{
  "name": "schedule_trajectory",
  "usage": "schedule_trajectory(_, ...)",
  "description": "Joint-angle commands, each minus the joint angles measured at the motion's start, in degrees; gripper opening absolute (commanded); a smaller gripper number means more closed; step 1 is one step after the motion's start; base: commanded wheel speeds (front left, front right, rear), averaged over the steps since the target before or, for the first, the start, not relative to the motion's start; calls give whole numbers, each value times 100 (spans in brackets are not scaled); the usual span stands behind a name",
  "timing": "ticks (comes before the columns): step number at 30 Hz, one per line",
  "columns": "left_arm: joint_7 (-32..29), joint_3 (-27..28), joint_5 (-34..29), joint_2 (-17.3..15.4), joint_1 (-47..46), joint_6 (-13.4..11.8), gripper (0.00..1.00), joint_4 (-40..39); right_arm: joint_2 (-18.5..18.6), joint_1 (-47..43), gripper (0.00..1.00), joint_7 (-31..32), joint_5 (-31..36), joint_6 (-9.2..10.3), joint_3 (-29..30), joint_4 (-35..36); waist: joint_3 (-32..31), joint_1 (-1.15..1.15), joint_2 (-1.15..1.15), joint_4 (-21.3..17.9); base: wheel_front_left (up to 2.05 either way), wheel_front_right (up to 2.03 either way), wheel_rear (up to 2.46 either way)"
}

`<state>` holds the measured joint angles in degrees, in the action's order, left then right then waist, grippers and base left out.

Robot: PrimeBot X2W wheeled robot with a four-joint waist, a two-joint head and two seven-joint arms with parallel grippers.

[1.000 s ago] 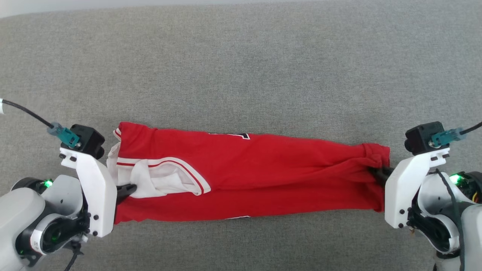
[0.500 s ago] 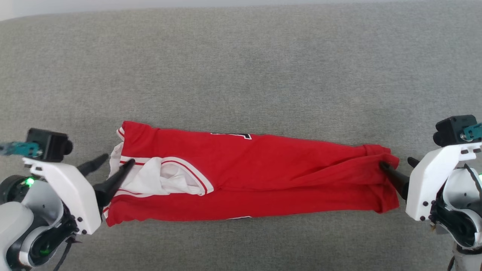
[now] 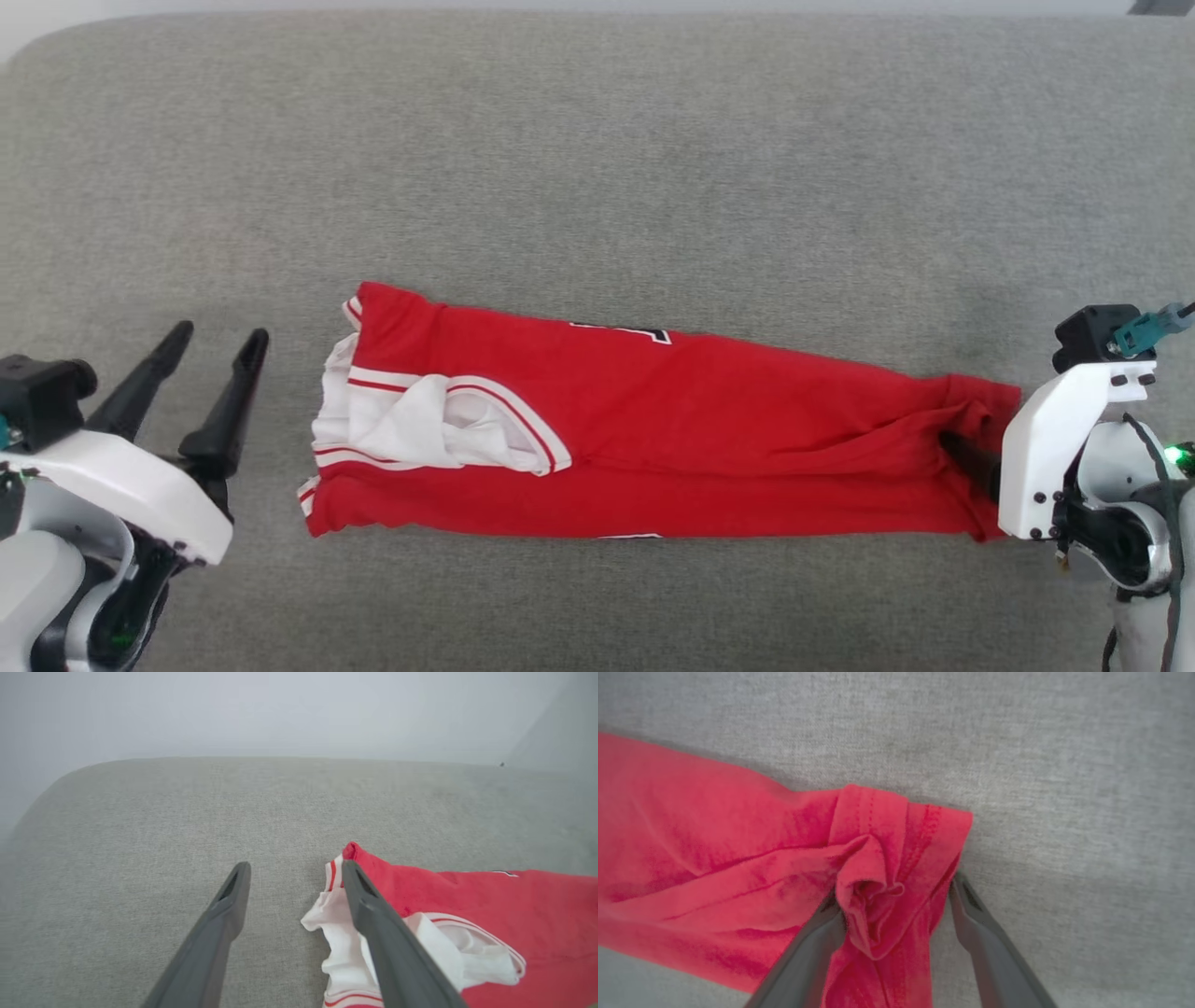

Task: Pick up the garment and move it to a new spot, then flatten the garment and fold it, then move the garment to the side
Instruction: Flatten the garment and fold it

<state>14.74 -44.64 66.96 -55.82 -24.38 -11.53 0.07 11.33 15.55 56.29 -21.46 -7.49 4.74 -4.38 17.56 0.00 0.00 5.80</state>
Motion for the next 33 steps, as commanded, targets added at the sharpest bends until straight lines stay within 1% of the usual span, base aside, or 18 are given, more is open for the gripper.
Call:
schedule_trajectory(1,44,104,-79,67,120,-25,100,31,-49,-15,100,-32,-48,0,-92,-217,-10,0,0,57,0,0,0)
schedule_trajectory(3,46,633,-370,350,282,-51,100,70,-99,-22,100,-44,-192,-1,-205,-614,-33,0,0,132,0,0,0)
schedule_trajectory(5,49,1179,-715,687,637,17,100,130,-193,-39,100,23,-398,-15,-386,-921,-68,0,0,201,0,0,0)
schedule_trajectory(6,48,1463,-885,846,790,66,100,162,-274,-46,37,113,-547,-22,-482,-1010,-94,0,0,232,0,0,0)
schedule_trajectory(7,50,1765,-1050,1037,960,123,100,173,-354,-58,0,196,-739,-26,-584,-1058,-126,0,0,254,0,0,0)
schedule_trajectory(10,50,2602,-1567,1547,1523,378,100,202,-337,-65,0,359,-1097,-27,-647,-985,-234,0,0,306,0,0,0)
schedule_trajectory(12,50,3103,-1876,1882,1879,581,100,216,-205,-4,0,425,-1296,-13,-520,-813,-321,0,0,321,0,0,0)
schedule_trajectory(15,49,3792,-2296,2369,2311,861,100,243,-89,26,0,518,-1511,-3,-420,-515,-467,0,0,322,0,0,0)
schedule_trajectory(17,49,4136,-2494,2665,2596,1086,100,265,-60,25,0,588,-1616,-1,-332,-343,-561,0,0,318,0,0,0)
schedule_trajectory(20,49,4524,-2768,3036,2876,1396,100,323,-18,-32,0,669,-1700,-1,-141,-162,-693,0,0,304,0,0,0)
schedule_trajectory(23,49,4832,-3000,3384,3063,1581,100,379,73,-57,0,729,-1677,-1,104,-69,-812,0,0,274,0,0,0)
schedule_trajectory(27,49,5132,-3219,3760,3236,1733,100,411,236,-41,0,803,-1556,-1,500,-85,-955,0,0,231,0,0,0)
schedule_trajectory(28,50,5219,-3316,3920,3294,1800,100,432,329,9,0,814,-1499,-1,733,-159,-1013,0,0,210,0,0,0)
schedule_trajectory(33,50,5366,-3442,4173,3378,1877,100,460,659,93,0,708,-1121,-1,1240,-417,-1121,0,0,178,0,0,0)
